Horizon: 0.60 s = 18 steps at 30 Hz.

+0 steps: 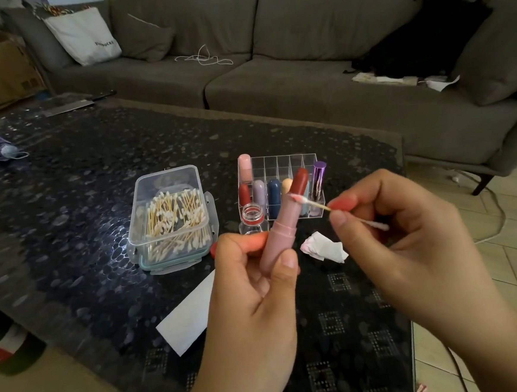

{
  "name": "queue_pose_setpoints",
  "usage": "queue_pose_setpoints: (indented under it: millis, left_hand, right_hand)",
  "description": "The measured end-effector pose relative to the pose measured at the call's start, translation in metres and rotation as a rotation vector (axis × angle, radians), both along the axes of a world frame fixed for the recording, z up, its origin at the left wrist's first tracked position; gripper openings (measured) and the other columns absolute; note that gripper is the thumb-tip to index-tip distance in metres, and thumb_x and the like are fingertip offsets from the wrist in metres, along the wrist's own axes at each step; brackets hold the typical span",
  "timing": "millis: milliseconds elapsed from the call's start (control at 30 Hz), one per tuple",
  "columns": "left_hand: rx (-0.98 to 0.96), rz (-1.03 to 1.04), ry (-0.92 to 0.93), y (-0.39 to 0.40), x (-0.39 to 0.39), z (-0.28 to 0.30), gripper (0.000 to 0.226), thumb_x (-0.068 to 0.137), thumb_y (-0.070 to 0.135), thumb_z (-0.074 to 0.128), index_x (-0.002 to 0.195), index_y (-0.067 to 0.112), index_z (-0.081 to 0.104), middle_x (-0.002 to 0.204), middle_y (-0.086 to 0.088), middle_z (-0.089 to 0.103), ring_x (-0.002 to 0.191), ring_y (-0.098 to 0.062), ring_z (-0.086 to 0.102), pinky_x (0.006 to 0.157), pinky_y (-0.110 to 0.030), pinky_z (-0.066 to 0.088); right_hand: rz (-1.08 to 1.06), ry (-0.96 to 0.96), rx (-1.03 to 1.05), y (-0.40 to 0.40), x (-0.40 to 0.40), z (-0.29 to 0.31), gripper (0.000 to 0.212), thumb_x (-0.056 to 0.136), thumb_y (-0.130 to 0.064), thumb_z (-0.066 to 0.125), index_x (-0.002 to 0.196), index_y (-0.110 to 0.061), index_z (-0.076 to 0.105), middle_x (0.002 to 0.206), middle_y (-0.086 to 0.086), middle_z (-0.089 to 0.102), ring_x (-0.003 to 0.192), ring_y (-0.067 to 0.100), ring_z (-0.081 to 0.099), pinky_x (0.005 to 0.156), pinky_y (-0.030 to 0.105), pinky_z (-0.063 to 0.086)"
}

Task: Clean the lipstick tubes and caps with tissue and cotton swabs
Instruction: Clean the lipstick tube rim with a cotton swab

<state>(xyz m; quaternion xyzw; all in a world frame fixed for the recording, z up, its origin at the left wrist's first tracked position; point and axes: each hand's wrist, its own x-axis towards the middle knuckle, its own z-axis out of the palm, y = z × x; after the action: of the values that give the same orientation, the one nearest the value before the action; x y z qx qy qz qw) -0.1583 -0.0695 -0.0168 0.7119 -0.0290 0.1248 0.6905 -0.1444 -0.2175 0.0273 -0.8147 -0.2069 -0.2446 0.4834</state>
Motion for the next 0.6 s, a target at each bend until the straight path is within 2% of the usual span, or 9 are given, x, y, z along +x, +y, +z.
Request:
queue_pose_setpoints:
  millis: [67,200,400,500,600]
  left_hand:
    - [0.001,0.009,-0.011,-0.0012,0.0,0.0012,0.014,0.073,0.044,0.057,0.086,0.043,0.051,0.084,0.005,0.065,0.074,-0.012,0.063,0.071,-0.028,0.053]
    - [-0.062,0.001,-0.022,-0.0025,0.0016,0.0015,0.02,0.082,0.044,0.058,0.092,0.028,0.052,0.084,0.013,0.068,0.073,-0.005,0.065,0.07,-0.027,0.05]
    - [-0.129,-0.072,-0.017,-0.0032,0.0007,0.005,0.027,0.077,0.038,0.057,0.096,0.02,0.057,0.082,0.003,0.069,0.069,-0.005,0.065,0.063,-0.015,0.05]
    - [-0.179,-0.111,0.005,-0.0035,0.002,0.0049,0.026,0.077,0.042,0.062,0.094,0.022,0.06,0.076,0.002,0.068,0.069,-0.01,0.064,0.066,-0.025,0.05]
    - [-0.243,-0.129,0.028,-0.0033,0.0026,0.0044,0.019,0.075,0.042,0.065,0.088,0.027,0.063,0.072,0.003,0.068,0.068,-0.013,0.063,0.069,-0.03,0.047]
  right_hand:
    - [0.007,0.013,-0.018,0.001,0.0008,-0.0017,0.007,0.082,-0.032,0.057,0.078,-0.026,0.057,0.062,0.001,0.055,0.049,0.012,0.047,0.046,0.017,0.038]
    - [0.082,0.044,-0.069,0.0044,0.0007,-0.005,0.007,0.081,-0.031,0.057,0.076,-0.026,0.058,0.06,-0.003,0.052,0.047,0.005,0.044,0.049,0.007,0.035]
    - [0.101,0.091,-0.027,0.0025,0.0004,-0.0033,0.008,0.081,-0.033,0.058,0.077,-0.026,0.059,0.061,-0.003,0.054,0.047,0.008,0.045,0.047,0.01,0.036]
    - [0.094,0.15,0.041,0.0004,0.0025,-0.0033,0.007,0.079,-0.03,0.064,0.077,-0.024,0.06,0.057,-0.003,0.054,0.045,0.004,0.041,0.046,0.009,0.033]
    - [0.09,0.165,0.062,-0.0011,0.0033,-0.0019,0.012,0.077,-0.035,0.062,0.076,-0.022,0.061,0.055,-0.003,0.054,0.045,0.002,0.04,0.046,0.008,0.032]
